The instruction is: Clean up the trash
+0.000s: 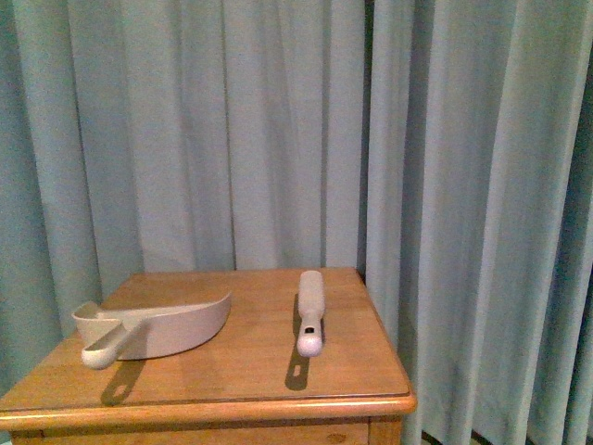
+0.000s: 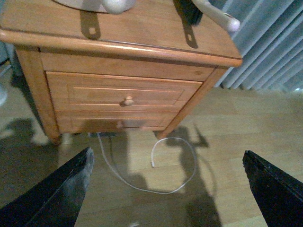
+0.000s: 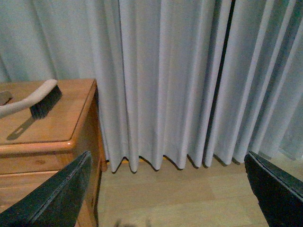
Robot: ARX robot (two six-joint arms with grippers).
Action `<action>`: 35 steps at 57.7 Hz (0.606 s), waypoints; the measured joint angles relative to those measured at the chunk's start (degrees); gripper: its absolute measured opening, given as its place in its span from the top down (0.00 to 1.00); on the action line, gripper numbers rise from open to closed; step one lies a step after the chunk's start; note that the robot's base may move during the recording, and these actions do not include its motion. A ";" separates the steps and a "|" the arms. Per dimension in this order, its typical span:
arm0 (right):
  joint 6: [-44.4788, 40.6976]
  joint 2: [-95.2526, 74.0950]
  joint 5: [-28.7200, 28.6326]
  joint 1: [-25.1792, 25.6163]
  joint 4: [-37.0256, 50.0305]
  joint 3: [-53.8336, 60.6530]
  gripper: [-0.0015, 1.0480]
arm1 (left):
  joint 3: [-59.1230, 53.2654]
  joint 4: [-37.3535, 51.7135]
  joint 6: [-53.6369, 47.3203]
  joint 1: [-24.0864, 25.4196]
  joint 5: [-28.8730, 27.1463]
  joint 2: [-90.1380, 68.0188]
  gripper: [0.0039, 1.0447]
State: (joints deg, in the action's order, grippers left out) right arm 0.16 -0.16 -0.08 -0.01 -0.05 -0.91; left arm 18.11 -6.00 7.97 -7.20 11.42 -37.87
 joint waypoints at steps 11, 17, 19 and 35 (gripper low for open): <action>0.00 0.00 0.00 0.00 0.00 0.00 0.07 | 21.22 -3.76 -3.89 -7.26 -7.82 -23.08 0.07; 0.00 0.00 0.00 0.00 0.00 0.00 0.07 | 34.16 -7.67 -6.01 -10.97 -10.34 -34.38 0.07; 0.00 0.00 0.00 0.00 0.00 0.00 0.07 | 38.07 -8.66 -6.54 -11.78 -10.99 -37.79 0.07; 0.00 0.00 0.00 0.00 0.00 0.00 0.07 | 57.16 -10.64 -11.17 -12.41 -16.17 -58.64 0.07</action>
State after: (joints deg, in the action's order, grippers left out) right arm 0.16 -0.16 -0.08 -0.01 -0.05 -0.91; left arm 75.26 -16.64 -3.20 -19.62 -4.75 -96.51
